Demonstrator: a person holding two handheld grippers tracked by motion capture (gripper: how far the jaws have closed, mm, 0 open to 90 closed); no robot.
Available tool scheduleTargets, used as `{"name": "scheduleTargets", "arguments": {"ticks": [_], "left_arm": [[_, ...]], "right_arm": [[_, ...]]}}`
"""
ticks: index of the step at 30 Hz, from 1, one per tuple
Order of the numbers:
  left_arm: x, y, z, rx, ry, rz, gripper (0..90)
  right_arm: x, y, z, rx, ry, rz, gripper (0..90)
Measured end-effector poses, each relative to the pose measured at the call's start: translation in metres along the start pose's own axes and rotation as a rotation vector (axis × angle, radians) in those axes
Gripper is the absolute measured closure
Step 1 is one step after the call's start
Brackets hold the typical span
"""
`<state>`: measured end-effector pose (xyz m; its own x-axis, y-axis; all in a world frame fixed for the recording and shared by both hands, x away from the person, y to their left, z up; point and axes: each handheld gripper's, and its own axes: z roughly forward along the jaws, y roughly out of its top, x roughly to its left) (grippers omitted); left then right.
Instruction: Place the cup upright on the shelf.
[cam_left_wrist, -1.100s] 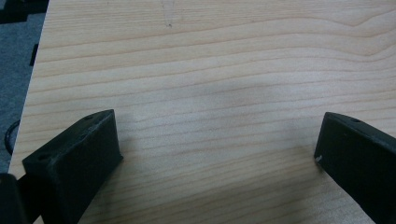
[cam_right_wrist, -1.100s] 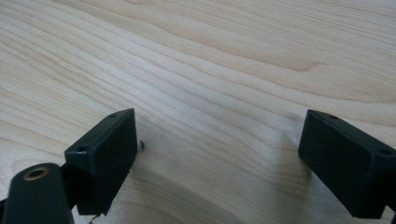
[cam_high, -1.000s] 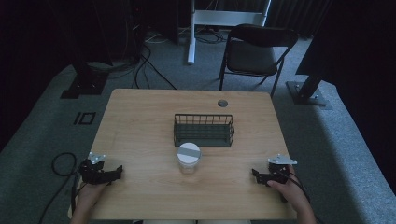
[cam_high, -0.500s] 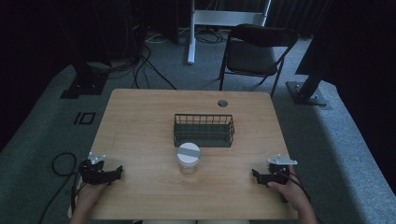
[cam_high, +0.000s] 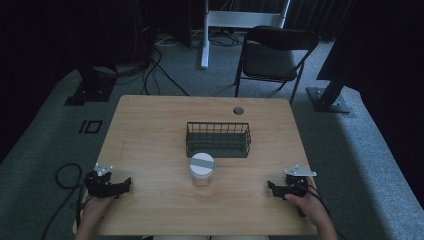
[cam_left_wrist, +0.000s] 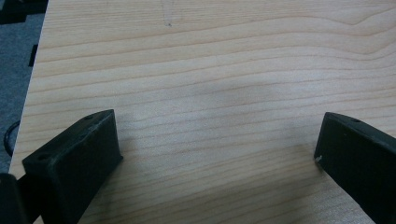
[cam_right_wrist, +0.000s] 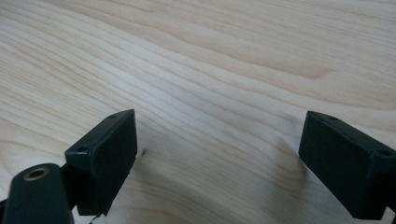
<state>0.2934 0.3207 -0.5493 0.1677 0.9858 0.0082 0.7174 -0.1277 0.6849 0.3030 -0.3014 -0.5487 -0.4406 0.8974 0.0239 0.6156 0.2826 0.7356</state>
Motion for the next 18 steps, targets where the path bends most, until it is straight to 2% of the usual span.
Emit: {"name": "scheduleTargets", "arguments": {"ticks": [4, 9, 18], "left_arm": [[0.000, 0.000, 0.000, 0.000, 0.000, 0.000, 0.2], [0.000, 0.000, 0.000, 0.000, 0.000, 0.000, 0.3], [0.000, 0.000, 0.000, 0.000, 0.000, 0.000, 0.2]], "right_arm": [[0.007, 0.007, -0.001, -0.009, 0.019, -0.008, 11.4], [0.014, 0.014, 0.002, -0.023, 0.043, -0.040, 11.4], [0.027, 0.023, 0.006, -0.042, 0.087, -0.053, 11.4]]}}
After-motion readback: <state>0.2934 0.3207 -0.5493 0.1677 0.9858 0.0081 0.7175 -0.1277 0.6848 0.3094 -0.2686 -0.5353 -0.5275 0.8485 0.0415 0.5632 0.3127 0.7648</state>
